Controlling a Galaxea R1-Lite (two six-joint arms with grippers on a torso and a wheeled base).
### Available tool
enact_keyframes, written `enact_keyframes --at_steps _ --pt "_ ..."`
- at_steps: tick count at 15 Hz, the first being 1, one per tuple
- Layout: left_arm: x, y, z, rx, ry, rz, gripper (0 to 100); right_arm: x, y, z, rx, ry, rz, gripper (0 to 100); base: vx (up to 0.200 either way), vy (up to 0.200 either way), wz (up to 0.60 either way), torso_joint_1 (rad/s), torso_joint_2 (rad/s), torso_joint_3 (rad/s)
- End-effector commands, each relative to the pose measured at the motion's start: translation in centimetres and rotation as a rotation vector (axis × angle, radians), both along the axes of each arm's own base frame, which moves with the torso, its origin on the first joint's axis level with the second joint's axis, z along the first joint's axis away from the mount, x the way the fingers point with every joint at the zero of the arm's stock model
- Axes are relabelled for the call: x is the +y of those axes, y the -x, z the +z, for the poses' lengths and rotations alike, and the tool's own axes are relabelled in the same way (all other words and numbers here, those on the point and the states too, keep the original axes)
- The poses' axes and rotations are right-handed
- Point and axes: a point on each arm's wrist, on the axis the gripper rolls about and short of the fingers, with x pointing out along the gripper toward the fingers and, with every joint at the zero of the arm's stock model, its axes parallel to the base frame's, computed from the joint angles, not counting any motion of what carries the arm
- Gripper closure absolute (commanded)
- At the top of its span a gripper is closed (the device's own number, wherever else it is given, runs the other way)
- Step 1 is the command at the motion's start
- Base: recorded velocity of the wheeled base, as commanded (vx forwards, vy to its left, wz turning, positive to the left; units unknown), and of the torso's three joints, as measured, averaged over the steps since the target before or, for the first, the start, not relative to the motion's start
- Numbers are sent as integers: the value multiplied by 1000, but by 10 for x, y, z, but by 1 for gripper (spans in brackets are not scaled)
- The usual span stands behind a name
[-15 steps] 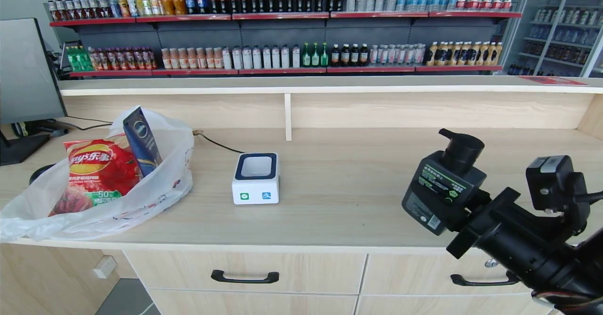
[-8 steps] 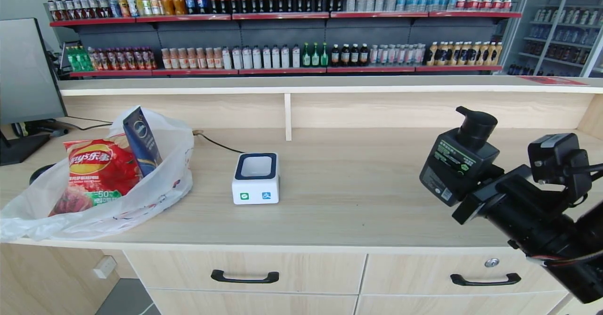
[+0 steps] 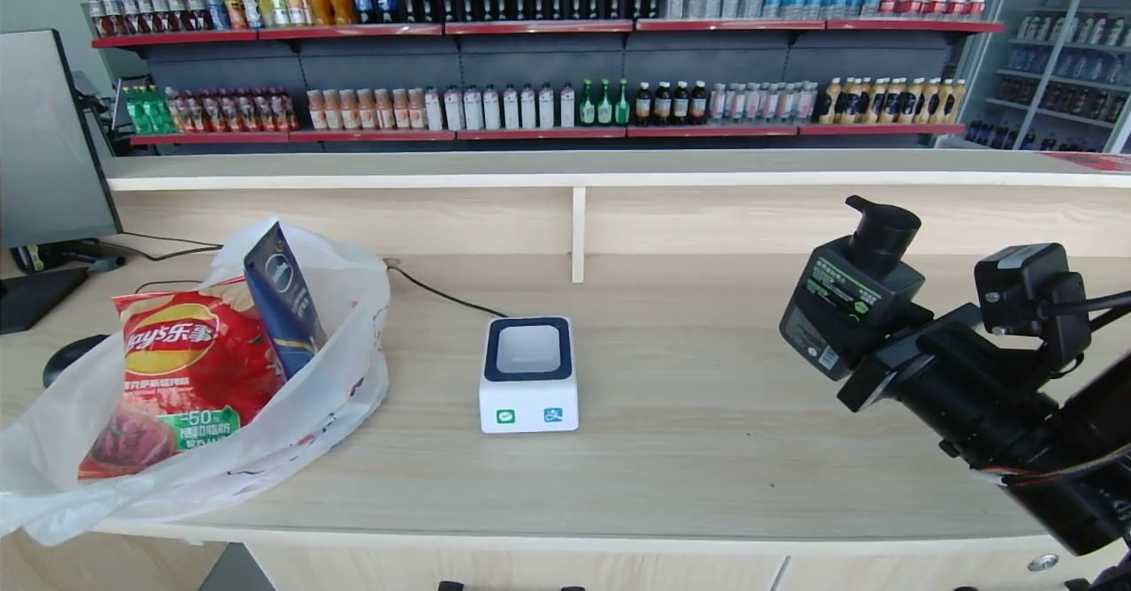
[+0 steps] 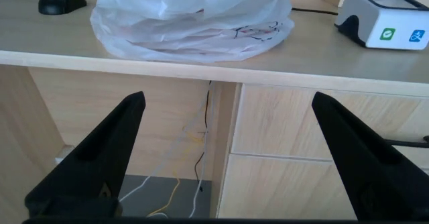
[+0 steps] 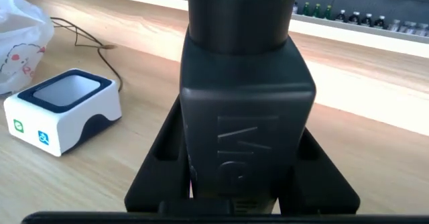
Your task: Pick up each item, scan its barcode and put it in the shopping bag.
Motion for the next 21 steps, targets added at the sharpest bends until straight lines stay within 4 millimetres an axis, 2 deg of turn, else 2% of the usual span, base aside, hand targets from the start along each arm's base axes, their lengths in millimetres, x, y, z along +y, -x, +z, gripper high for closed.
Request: enact_keyframes --at_steps 1,3,10,12,16,21 --pt "0 0 0 -1 0 1 0 1 -1 0 -3 -1 1 100 0 200 0 12 2 2" --pt "0 0 0 -1 0 -1 0 2 -3 -1 3 2 4 100 0 200 0 15 14 -5" --pt "0 0 0 -1 3 1 0 -1 4 0 -1 -1 4 100 0 0 0 0 0 0" --pt "0 0 0 -1 1 1 0 -2 5 1 -2 -2 4 100 -200 0 0 2 5 2" --pt "0 0 0 -1 0 1 0 -3 6 2 -1 -12 2 100 0 0 0 0 0 0" --pt "0 0 0 -1 4 1 0 -5 6 3 -7 -16 -6 100 0 200 0 7 1 1"
